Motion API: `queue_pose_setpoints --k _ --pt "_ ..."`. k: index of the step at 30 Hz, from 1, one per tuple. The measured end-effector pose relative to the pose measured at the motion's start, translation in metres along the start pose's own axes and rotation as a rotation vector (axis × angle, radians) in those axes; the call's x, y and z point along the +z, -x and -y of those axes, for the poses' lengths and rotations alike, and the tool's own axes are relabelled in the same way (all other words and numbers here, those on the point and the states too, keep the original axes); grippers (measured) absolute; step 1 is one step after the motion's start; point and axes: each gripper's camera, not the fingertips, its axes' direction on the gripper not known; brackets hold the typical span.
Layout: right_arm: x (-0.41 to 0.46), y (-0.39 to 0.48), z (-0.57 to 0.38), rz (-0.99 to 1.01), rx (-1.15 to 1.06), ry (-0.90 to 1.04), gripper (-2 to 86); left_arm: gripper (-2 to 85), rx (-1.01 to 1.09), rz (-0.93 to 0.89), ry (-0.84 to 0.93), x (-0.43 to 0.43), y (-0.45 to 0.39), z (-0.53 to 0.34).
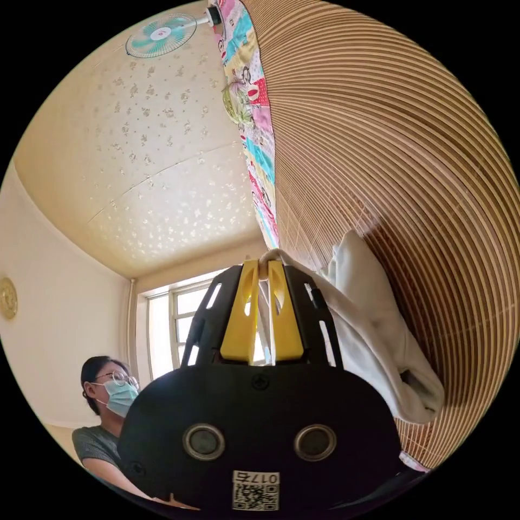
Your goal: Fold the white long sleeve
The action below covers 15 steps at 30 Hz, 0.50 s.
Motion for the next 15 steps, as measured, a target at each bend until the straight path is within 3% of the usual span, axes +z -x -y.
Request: queue_pose_setpoints --k 3,7,12,15 --pt "0.027 -0.017 0.014 -0.144 0.022 -0.01 4.8 4.9 -0.009 0.025 -0.017 0.013 0.024 0.013" --pt "0.03 0.012 -0.003 -0.303 -0.214 -0.056 6.7 12.4 0.12 0.055 -0.063 -0.008 0.019 0.01" --pt "0.095 0.038 -0.083 -0.696 -0.517 0.162 5.6 17.5 0.346 0.574 0.169 -0.014 0.024 -0.031" --pt "0.164 0.017 -0.154 -0.848 -0.685 0.366 3.7 17.8 0.354 0.661 0.371 -0.005 0.067 -0.055"
